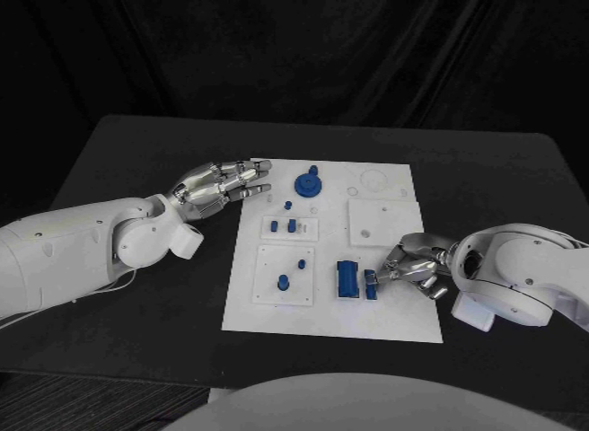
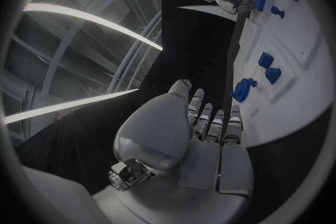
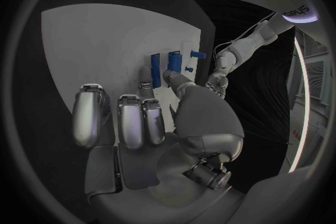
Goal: Assemble the parts on the task board
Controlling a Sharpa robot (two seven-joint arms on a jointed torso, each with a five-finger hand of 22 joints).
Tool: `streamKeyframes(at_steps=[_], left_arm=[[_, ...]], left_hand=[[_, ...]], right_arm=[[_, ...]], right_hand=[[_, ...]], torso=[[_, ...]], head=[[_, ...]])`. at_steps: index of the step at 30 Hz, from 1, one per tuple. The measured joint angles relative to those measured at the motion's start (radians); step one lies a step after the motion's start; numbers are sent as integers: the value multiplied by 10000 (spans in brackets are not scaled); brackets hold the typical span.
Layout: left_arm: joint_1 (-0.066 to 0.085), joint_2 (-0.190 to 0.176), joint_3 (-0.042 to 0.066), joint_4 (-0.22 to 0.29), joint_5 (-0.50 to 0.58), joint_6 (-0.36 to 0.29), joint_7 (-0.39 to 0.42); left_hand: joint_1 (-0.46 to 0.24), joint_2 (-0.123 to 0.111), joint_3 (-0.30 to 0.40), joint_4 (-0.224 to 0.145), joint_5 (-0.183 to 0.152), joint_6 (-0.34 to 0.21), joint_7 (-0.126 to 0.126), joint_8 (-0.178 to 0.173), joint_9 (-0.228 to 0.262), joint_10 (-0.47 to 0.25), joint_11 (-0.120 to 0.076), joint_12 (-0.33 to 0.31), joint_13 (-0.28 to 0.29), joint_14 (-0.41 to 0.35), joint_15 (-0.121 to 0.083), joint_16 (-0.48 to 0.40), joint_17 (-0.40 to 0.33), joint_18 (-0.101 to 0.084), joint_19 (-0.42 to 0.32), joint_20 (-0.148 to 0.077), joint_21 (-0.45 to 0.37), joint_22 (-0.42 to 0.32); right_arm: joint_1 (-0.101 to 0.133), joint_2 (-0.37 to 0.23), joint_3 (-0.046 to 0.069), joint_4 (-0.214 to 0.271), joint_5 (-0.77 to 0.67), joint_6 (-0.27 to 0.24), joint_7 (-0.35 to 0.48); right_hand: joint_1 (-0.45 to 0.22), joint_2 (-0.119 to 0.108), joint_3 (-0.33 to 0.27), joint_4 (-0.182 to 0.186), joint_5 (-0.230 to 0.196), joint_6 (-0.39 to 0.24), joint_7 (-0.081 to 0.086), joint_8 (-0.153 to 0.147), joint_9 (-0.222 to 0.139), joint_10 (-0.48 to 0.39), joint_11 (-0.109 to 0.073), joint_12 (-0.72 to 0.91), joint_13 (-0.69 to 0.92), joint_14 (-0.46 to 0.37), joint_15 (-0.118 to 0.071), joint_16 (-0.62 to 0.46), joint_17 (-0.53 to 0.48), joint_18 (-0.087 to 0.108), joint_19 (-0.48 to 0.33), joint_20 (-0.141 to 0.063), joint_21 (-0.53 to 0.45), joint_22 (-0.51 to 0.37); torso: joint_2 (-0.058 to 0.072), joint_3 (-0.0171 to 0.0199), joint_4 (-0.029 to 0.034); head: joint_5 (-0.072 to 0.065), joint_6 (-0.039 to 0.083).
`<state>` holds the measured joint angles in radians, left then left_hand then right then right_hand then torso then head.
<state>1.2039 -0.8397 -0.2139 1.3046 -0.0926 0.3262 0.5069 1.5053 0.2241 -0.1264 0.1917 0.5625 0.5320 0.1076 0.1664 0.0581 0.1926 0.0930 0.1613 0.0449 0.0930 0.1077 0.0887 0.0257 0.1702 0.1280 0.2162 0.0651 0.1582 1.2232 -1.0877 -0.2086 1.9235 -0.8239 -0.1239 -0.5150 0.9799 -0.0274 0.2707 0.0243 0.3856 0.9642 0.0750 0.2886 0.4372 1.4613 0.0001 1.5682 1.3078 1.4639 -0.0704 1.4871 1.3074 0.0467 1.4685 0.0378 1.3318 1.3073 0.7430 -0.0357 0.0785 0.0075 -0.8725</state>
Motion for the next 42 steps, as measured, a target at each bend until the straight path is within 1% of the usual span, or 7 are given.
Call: streamKeyframes(at_steps=[5, 14, 20, 24, 28, 39, 42], left_arm=[[-3, 8, 0, -15, 0, 9, -11], [-11, 19, 0, -41, -1, 35, -37], [-15, 2, 0, -42, -1, 43, -45], [-19, -22, 0, -40, -1, 43, -45], [-22, -26, 0, -40, -1, 42, -43], [-122, -28, 0, -52, -563, -250, 503], [-195, -59, 0, 3, -802, -533, 864]], left_hand=[[0, 0, 0, 0, 0, -14, 14, 0, 0, 0, 0, 0, 0, -16, 16, 0, 0, 0, 0, 0, 0, 0], [0, 0, 0, 0, 0, -14, 14, 0, 0, 0, 0, 0, 0, -16, 16, 0, 0, 0, 0, 0, 0, 0], [0, 0, 0, 0, 0, -14, 14, 0, 0, 0, 0, 0, 0, -16, 16, 0, 0, -1, 0, -1, 0, 0], [0, 0, 0, 0, 0, -14, 14, 0, 0, 1, 0, 0, 0, -16, 16, 0, 0, -1, 35, 35, 0, -1], [0, 0, 0, 0, 0, -14, 14, 0, 0, 0, 0, 0, 0, -16, 16, 0, 0, -1, 35, 35, 0, -1], [79, -79, 130, -38, 77, 262, -9, 56, 25, 203, -16, 120, 35, 190, 26, 118, 39, 0, 202, 121, 105, 100], [-9, -166, 30, 203, 77, 207, -231, 49, 20, -61, -277, -43, -2, 133, -160, 68, 33, -1, 203, -55, 105, 30]], right_arm=[[0, 9, 0, 0, -23, 10, -22], [0, 7, 2, 11, -90, 36, -38], [-1, -156, 3, 111, -153, -36, 25], [11, -423, 2, 230, -177, -306, 230], [207, -670, -3, 314, -132, -773, 632], [388, -728, -2, 158, 311, -2358, 2419], [294, -618, 5, -13, 615, -2722, 3525]], right_hand=[[0, 0, -216, 99, -549, -35, 34, 0, 16, 0, 0, 0, -1, 0, 0, 0, 0, 0, 0, 0, 0, 0], [-22, -86, -933, 465, -2270, -107, 33, 38, 76, 1, 0, 0, -1, 0, 0, 0, 0, 0, 0, 0, -47, -1], [-799, 23, -1794, 1587, -2944, -161, 52, 155, 161, 0, 0, 0, -2, 0, -1, 0, 0, 0, 0, 0, -131, 6], [-1341, 498, -2294, 2553, -2623, -69, -40, 317, 246, 7, -7, 0, -2, 1, -1, 63, 0, 0, 0, 0, -63, 7], [-2110, 1030, -2849, 2702, -1773, 238, -161, 466, 326, 57, -58, 0, -2, 1, -2, 141, 0, 0, 0, 0, 114, 7], [-2710, 1969, -3987, 2685, -2481, 809, -375, 669, 512, 43, -259, 0, -4, 29, -153, -119, -31, 20, -194, -143, -408, 5], [-2170, 2235, -4474, 2674, -2481, 664, -230, 505, 473, 42, -178, -599, -4, -450, -14, -1764, -2369, 654, -1591, 26, -3048, 5]], torso=[[0, 0, 0], [-1, 3, -5], [1, 3, -11], [4, 2, -10], [4, 3, -8], [-20, 17, -9], [-35, 16, -14]], head=[[-12, 0], [5, 0], [54, 0], [58, 0], [34, 0], [-121, 0], [-139, 0]])
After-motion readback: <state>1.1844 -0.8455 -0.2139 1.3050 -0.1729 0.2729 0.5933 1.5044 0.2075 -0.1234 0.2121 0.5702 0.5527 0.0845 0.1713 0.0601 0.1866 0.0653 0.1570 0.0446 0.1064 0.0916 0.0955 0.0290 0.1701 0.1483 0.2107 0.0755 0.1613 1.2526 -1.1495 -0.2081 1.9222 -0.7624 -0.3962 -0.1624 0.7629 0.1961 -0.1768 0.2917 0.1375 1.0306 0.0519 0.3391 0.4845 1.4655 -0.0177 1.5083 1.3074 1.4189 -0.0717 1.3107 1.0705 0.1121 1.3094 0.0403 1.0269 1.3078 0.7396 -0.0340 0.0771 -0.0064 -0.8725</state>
